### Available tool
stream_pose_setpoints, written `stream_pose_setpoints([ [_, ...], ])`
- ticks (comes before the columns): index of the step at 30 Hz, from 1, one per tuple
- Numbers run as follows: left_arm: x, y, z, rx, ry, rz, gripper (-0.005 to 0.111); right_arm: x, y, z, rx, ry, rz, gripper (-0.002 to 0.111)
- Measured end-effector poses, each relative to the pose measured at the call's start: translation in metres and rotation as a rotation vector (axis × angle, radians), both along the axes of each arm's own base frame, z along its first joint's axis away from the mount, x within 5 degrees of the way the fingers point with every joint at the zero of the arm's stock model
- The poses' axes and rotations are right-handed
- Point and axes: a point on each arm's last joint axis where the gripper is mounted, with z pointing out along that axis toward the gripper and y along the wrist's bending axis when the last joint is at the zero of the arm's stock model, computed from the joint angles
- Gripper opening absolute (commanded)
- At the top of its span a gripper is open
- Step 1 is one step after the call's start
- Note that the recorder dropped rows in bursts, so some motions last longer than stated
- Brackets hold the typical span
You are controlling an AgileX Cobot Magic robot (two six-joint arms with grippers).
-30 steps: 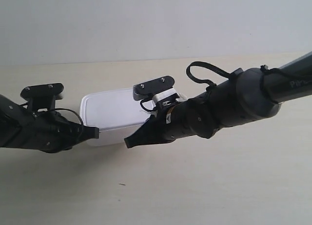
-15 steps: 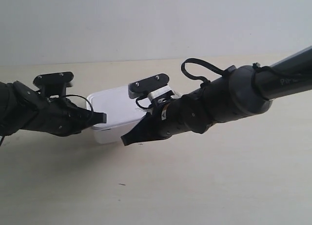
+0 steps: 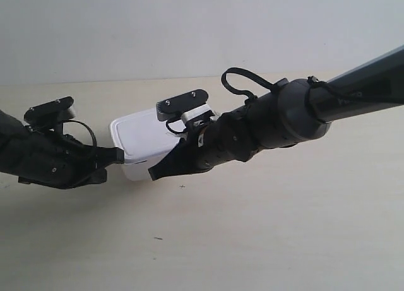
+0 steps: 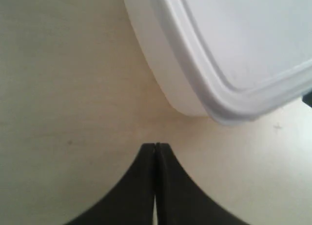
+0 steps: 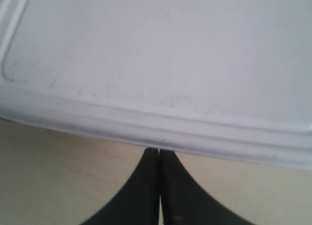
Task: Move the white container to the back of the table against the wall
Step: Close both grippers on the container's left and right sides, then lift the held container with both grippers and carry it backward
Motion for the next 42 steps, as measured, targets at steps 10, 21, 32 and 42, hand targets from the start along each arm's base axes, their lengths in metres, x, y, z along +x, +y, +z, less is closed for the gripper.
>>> stream_pose_setpoints([
  [10, -0.016, -0.02, 0.01, -0.125, 0.065, -0.056, 0.0, 0.001, 0.001, 0.001, 0.01, -0.013, -0.001, 0.0],
  [21, 0.006, -0.038, 0.004, -0.152, 0.056, -0.062, 0.0, 0.001, 0.001, 0.001, 0.014, -0.019, -0.001, 0.0],
  [32, 0.035, -0.043, -0.014, -0.121, 0.051, -0.052, 0.0, 0.002, 0.001, 0.002, 0.017, -0.025, 0.0, 0.0],
  [42, 0.058, -0.04, -0.016, -0.092, -0.004, -0.029, 0.0, 0.013, 0.01, 0.008, 0.012, -0.039, 0.019, 0.0],
])
